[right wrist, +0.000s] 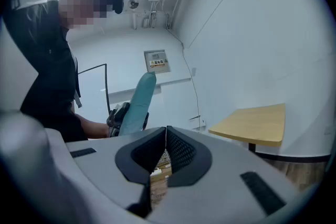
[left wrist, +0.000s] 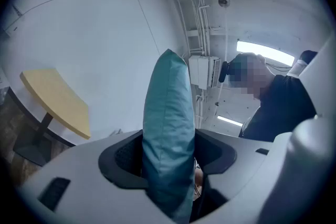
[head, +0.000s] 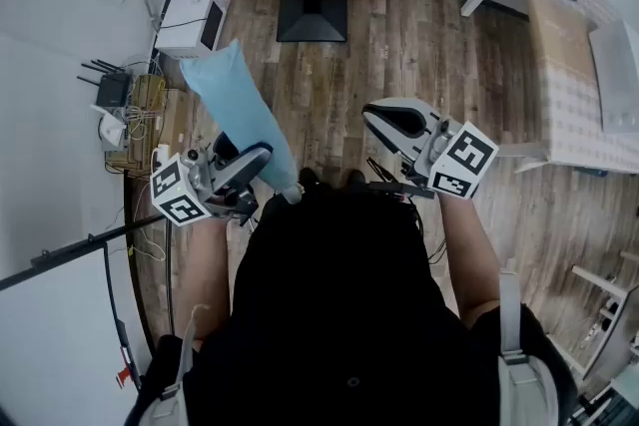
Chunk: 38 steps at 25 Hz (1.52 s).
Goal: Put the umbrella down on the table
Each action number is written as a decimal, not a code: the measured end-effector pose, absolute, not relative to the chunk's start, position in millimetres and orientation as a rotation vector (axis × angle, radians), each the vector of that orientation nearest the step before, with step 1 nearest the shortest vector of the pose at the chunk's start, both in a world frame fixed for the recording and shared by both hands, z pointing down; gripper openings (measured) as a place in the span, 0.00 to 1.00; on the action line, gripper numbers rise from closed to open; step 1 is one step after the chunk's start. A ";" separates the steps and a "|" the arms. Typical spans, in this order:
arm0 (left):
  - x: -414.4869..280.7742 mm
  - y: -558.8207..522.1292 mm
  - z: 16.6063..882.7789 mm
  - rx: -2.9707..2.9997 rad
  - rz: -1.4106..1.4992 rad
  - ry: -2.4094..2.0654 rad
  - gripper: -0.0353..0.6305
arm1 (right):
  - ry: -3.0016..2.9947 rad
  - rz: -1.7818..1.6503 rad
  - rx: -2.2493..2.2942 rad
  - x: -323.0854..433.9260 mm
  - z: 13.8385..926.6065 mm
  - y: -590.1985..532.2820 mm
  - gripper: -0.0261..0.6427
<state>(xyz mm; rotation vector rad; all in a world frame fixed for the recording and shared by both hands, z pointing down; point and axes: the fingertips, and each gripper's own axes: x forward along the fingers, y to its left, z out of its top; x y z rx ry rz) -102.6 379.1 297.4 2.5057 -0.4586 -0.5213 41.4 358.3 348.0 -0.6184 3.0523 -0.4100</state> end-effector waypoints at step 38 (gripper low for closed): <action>-39.0 396.3 289.2 2.465 -0.604 -0.547 0.47 | 3.012 -0.465 -0.582 125.0 363.7 363.4 0.07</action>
